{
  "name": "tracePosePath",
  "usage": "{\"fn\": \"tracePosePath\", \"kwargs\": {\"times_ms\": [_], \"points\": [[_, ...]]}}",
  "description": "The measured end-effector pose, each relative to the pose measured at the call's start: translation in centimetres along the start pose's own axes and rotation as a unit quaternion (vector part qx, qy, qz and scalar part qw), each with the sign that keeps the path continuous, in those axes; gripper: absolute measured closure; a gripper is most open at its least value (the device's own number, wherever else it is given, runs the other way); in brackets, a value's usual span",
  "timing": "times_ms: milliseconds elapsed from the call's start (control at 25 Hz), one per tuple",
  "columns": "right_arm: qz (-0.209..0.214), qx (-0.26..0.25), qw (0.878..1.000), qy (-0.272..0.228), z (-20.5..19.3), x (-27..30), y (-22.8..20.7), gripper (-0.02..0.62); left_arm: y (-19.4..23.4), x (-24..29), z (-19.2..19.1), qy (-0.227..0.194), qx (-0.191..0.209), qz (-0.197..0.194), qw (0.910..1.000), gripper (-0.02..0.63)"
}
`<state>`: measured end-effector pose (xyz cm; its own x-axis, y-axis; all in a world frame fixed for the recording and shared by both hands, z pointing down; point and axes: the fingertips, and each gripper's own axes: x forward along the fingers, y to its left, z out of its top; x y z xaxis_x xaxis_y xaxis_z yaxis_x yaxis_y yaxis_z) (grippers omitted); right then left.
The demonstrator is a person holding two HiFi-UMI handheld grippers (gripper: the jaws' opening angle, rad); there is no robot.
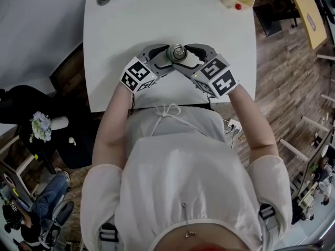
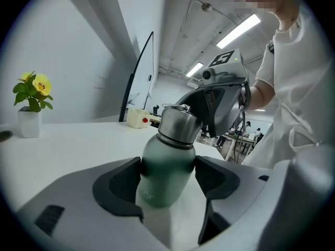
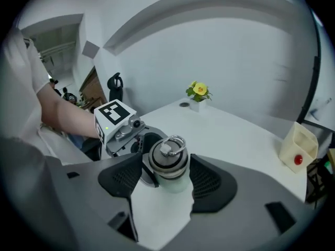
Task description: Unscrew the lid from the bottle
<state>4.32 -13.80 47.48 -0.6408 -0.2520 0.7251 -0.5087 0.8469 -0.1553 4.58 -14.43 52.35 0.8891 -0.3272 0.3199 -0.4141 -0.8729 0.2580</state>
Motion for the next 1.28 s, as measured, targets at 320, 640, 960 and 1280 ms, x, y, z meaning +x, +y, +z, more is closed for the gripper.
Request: {"fn": "tracePosePath", "kwargs": {"times_ms": [320, 640, 960, 1280], "points": [[-0.057, 0.070, 0.995, -0.031, -0.3, 0.7, -1.0, 0.337, -0.1, 0.2, 0.3, -0.001, -0.002, 0.006, 1.0000, 0.268], [0.012, -0.030, 0.999, 0.014, -0.4, 0.5, -0.4, 0.341, -0.1, 0.3, 0.2, 0.001, 0.002, 0.003, 1.0000, 0.268], [0.111, -0.178, 0.973, 0.101, -0.7, 0.6, 0.0, 0.341, 0.0, 0.3, 0.1, 0.001, -0.001, 0.006, 1.0000, 0.268], [0.164, -0.272, 0.937, 0.145, -0.9, 0.7, 0.1, 0.341, 0.1, 0.3, 0.0, 0.003, 0.000, 0.009, 1.0000, 0.268]]}}
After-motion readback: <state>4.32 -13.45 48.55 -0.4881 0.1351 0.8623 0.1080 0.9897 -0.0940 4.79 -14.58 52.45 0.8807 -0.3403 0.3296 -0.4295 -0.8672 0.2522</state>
